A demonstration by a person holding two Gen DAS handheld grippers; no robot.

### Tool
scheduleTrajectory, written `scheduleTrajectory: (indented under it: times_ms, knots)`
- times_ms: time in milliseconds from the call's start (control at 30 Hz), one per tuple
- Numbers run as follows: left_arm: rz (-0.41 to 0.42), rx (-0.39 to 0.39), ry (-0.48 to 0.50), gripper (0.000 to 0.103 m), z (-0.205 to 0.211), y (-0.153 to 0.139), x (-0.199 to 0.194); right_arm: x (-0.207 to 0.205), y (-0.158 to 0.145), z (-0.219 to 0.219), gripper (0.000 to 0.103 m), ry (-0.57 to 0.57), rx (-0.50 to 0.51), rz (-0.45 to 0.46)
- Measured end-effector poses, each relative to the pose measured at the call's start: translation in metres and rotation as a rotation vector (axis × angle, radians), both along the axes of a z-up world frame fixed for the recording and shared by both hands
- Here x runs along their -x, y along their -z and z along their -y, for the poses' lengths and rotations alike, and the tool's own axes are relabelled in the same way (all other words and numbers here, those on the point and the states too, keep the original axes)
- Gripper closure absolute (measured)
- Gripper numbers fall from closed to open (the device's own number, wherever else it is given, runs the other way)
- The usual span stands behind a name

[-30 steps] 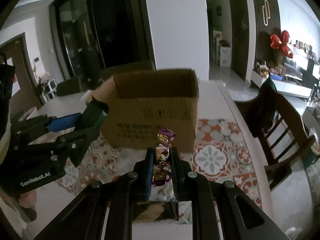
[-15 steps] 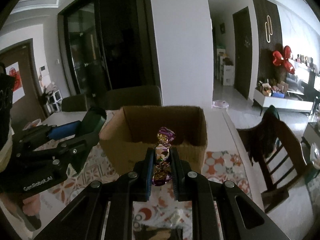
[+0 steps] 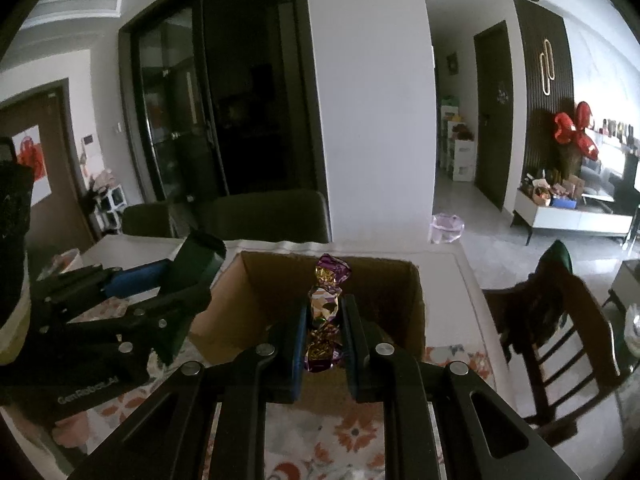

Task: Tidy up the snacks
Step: 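Carry both held snacks into the cardboard box and open both tools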

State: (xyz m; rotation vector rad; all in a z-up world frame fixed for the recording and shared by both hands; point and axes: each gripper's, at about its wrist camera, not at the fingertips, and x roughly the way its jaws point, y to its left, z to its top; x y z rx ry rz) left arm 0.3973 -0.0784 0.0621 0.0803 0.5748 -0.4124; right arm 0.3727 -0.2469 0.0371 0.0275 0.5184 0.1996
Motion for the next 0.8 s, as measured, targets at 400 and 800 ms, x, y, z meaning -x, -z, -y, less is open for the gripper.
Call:
scheduleTrajectory:
  times_ms: [400,800]
  knots:
    - [-0.118,0.004,-0.024,0.059,0.008,0.023,-0.051,-0.052,0.023,0.004,0.086,0.021,0.013,-0.106]
    - [-0.108,-0.038,-0.079,0.039,0.003,0.032,-0.047,-0.061,0.033,0.009,0.054,0.083,0.037,-0.138]
